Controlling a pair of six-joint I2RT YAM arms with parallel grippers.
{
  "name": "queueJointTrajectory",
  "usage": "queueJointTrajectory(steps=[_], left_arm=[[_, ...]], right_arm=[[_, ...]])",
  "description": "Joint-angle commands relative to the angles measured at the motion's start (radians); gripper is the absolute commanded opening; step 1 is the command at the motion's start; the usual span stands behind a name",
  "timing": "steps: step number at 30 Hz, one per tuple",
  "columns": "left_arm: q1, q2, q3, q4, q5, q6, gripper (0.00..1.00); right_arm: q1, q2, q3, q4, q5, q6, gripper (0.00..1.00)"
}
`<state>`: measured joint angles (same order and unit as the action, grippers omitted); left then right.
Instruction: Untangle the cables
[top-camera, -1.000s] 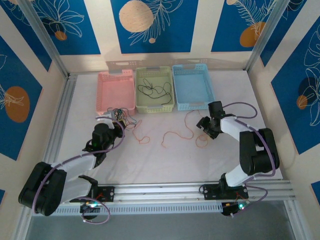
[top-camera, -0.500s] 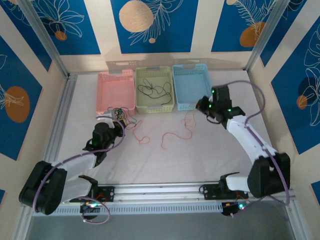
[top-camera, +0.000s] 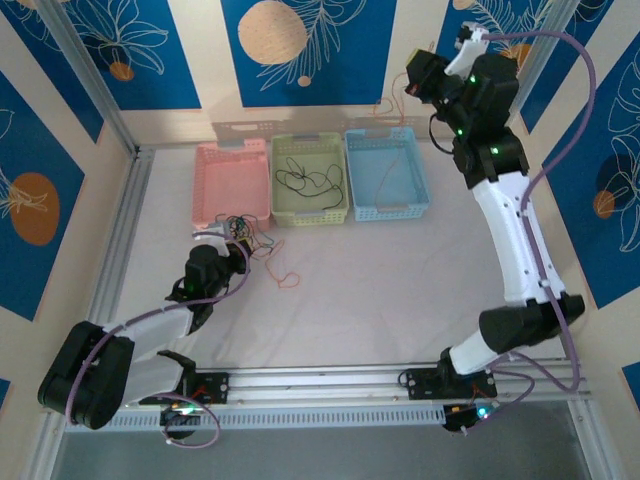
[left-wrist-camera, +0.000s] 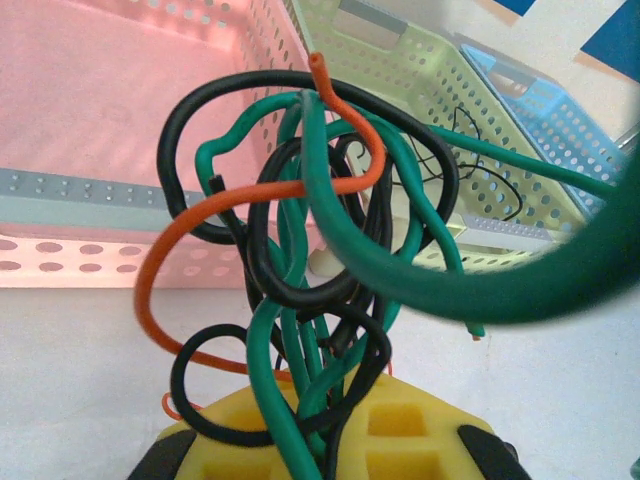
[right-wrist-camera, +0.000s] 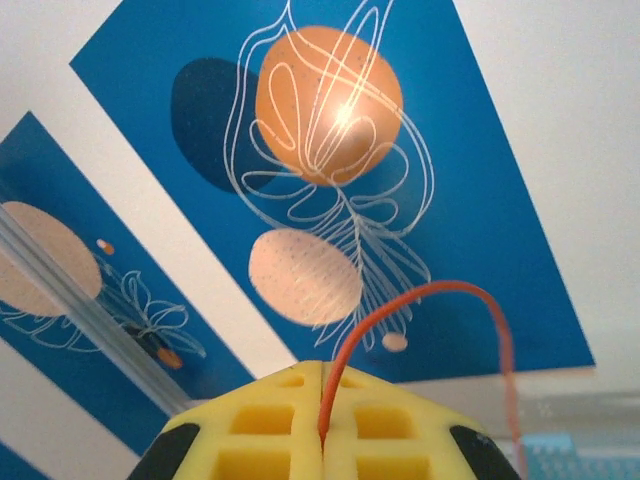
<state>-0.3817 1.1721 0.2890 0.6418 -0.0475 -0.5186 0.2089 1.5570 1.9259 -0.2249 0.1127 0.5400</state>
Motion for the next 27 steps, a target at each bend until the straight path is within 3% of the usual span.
queueJointTrajectory(steps=[1,7,11,14,18,22,27], left_arm=[[0.015,0.008,0.032,0.007,0.021,-0.007,0.00],[0.015,0.009,0.033,0.005,0.021,-0.006,0.00],[0.015,0.009,0.033,0.004,0.022,-0.007,0.00],[0.015,0.009,0.034,0.004,0.023,-0.007,0.00],[0.014,0.011,0.035,0.006,0.024,-0.007,0.00],[0.015,0.014,0.035,0.008,0.028,-0.007,0.00],[0.015,0.013,0.036,0.008,0.029,-0.007,0.00]], right_arm=[[-0.008,0.115,0.105,0.012,0.067,-0.105,0.00],[-0.040,0.322,0.168,-0.014,0.056,-0.111,0.00],[-0.050,0.511,0.246,-0.158,0.037,-0.091,0.00],[-0.042,0.566,0.172,-0.171,0.079,-0.068,0.02],[-0.036,0.562,0.045,-0.139,0.111,-0.017,0.17],[-0.034,0.523,-0.045,-0.132,0.124,0.020,0.47],[-0.011,0.378,-0.145,-0.124,0.152,-0.007,0.55]])
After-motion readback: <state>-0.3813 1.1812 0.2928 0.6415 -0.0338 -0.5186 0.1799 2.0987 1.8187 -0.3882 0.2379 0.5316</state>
